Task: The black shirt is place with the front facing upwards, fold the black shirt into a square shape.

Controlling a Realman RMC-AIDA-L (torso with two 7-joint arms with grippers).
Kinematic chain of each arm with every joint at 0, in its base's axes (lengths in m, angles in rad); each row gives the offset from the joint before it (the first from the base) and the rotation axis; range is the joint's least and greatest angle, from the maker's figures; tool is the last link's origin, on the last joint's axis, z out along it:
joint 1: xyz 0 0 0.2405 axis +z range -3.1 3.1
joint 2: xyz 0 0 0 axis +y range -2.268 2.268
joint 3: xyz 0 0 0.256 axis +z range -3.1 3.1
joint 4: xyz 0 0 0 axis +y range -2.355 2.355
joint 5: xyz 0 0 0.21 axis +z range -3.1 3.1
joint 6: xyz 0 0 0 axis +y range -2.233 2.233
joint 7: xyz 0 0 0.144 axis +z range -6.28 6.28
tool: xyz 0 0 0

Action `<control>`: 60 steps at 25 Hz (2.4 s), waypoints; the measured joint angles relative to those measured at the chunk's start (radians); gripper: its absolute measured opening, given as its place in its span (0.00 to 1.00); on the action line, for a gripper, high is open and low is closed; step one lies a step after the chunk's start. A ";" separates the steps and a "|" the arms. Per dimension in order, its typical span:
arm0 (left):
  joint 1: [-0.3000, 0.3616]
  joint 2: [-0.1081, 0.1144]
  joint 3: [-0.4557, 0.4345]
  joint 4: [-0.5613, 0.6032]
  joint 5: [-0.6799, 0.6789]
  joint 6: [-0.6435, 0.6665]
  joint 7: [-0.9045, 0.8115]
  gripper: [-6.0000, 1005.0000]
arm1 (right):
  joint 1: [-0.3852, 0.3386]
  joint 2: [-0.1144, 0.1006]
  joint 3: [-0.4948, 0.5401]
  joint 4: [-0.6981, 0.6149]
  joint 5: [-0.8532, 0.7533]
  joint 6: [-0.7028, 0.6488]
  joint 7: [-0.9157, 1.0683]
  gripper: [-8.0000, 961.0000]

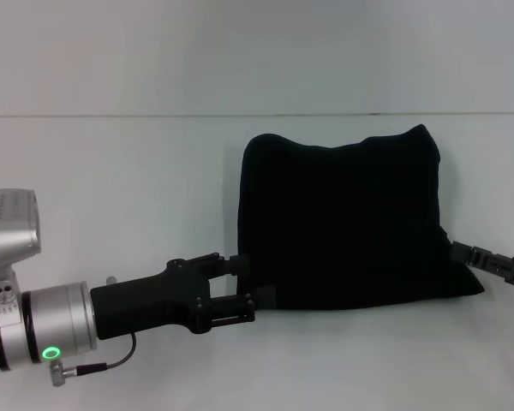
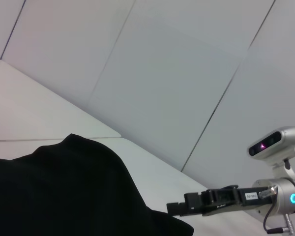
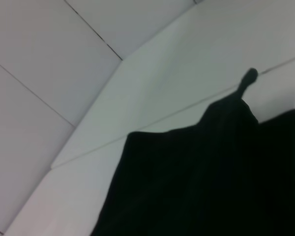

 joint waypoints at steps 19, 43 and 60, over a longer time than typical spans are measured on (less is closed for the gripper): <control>-0.004 0.002 0.000 0.000 0.000 0.002 -0.007 0.79 | 0.008 -0.002 0.007 -0.001 -0.070 0.016 0.022 0.58; -0.005 0.004 -0.003 0.000 0.000 0.000 -0.021 0.79 | -0.035 0.006 0.039 0.010 -0.063 -0.011 -0.001 0.08; -0.003 0.005 -0.029 0.000 0.000 -0.009 -0.016 0.79 | -0.083 0.038 0.146 0.028 -0.064 -0.010 -0.142 0.09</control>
